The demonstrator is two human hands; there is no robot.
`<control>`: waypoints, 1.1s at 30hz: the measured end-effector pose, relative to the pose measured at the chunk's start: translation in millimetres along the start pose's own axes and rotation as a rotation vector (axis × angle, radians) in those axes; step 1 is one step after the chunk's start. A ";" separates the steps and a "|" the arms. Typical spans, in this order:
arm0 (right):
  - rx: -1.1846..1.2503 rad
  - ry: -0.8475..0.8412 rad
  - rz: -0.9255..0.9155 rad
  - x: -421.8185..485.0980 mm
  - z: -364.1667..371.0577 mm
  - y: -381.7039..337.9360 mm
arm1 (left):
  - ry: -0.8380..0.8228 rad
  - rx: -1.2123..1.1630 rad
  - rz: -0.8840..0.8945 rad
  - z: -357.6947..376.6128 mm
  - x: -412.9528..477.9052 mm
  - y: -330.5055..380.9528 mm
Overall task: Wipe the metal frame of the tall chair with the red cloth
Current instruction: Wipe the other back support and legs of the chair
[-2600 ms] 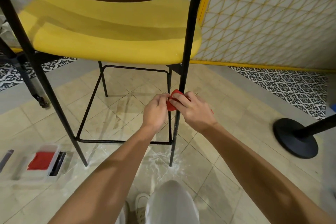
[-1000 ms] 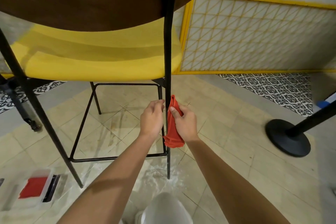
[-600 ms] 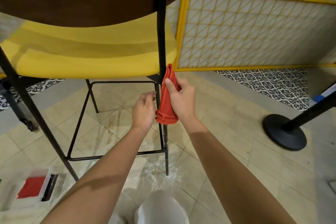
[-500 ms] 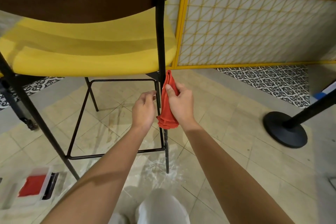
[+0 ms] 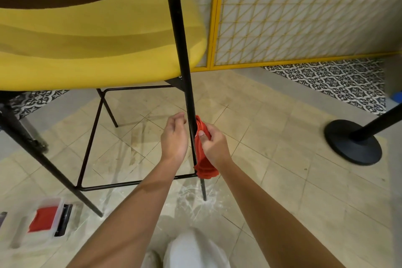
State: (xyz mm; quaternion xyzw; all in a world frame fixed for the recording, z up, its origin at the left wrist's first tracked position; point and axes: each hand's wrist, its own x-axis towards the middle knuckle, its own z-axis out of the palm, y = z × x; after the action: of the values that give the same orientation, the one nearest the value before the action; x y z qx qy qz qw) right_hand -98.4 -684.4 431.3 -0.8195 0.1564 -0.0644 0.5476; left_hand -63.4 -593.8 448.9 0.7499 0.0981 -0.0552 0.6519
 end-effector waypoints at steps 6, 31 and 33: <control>-0.023 -0.081 0.079 1.2 0.1 13.4 | -0.008 0.016 -0.053 4.5 2.6 -12.8; 0.142 0.194 -0.028 -10.2 24.8 31.9 | -0.018 0.000 -0.023 17.7 13.8 -19.2; 0.124 0.164 0.018 -10.8 26.0 41.1 | -0.023 0.014 -0.035 18.1 15.9 -26.8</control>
State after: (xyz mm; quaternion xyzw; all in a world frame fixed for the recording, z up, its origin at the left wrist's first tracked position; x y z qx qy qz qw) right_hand -109.1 -672.5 384.1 -0.7745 0.2041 -0.1359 0.5831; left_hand -52.9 -607.0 417.0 0.7518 0.1034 -0.0758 0.6468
